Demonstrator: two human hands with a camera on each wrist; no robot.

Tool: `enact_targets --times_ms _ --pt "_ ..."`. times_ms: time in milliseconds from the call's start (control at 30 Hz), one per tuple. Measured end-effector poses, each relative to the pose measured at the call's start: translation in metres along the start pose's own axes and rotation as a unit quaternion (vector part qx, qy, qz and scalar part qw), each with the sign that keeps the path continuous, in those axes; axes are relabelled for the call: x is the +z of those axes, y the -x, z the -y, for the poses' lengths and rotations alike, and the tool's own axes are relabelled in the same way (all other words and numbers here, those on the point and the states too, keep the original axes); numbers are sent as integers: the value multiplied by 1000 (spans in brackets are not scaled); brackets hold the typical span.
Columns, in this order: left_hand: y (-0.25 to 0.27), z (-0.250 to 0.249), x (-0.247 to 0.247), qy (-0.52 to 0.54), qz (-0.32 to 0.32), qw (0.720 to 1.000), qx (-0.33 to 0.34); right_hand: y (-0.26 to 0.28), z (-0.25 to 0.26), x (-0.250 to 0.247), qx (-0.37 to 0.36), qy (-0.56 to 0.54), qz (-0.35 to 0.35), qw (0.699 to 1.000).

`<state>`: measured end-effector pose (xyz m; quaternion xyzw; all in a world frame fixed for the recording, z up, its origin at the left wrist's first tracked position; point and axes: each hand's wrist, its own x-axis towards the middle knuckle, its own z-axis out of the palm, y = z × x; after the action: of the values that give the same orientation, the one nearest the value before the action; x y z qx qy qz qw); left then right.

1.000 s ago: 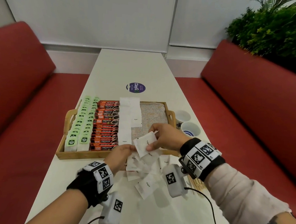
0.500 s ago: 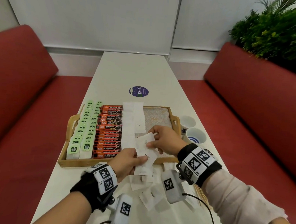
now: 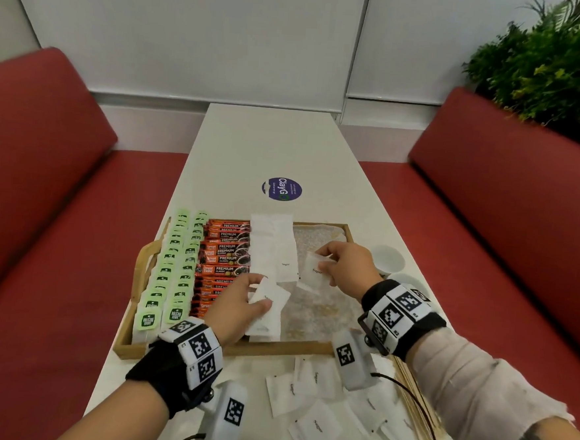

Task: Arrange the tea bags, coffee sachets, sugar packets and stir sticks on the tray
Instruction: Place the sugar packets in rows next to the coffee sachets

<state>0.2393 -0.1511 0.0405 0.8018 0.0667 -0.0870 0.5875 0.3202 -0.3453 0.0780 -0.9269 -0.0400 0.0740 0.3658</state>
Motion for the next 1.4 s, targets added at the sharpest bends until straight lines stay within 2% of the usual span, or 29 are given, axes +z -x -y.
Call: enact_targets --times_ms 200,500,1267,1400 --pt "-31 -9 -23 45 -59 997 23 -33 6 19 41 37 60 997" --pt "-65 0 -37 84 -94 992 16 -71 5 45 66 86 105 989" --pt "-72 10 -34 68 -110 992 13 -92 2 58 48 139 103 984" --pt "-72 9 -34 44 -132 990 18 -89 12 54 -2 94 60 994"
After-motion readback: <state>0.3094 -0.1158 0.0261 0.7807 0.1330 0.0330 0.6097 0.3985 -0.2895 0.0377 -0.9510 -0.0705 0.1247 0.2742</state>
